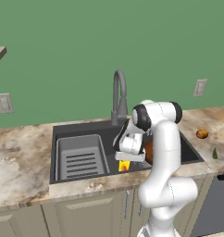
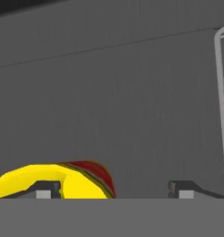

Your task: Remove the mango and lemon wedge from the sink. Then move the bowl and cup from the counter to the sink for washing.

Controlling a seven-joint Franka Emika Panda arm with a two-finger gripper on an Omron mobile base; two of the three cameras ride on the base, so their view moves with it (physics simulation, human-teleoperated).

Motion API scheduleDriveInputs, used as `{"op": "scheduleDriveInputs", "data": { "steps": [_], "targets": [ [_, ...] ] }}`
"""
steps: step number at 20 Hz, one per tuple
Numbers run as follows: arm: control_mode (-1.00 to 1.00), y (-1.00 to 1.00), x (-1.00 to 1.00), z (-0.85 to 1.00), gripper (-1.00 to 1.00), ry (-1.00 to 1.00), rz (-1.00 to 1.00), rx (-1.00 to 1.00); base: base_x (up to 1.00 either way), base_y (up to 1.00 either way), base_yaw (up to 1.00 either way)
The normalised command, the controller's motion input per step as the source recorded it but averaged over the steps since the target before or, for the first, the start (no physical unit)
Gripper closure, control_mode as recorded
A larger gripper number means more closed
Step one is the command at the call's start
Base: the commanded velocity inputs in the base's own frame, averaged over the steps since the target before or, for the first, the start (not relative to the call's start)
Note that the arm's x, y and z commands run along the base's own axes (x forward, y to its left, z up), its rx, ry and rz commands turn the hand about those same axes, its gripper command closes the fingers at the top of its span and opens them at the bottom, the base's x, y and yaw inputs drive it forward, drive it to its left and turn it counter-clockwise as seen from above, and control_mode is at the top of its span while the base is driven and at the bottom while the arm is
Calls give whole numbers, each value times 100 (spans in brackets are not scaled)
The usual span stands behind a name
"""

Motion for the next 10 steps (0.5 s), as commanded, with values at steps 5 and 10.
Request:
{"op": "scheduleDriveInputs", "data": {
  "steps": [5, 10],
  "targets": [
    [-100, 4, -24, -5, -100, -3, 0, 0, 0, 0, 0],
    [-100, 9, -28, 0, -100, -6, 0, 0, 0, 0, 0]
  ]
}}
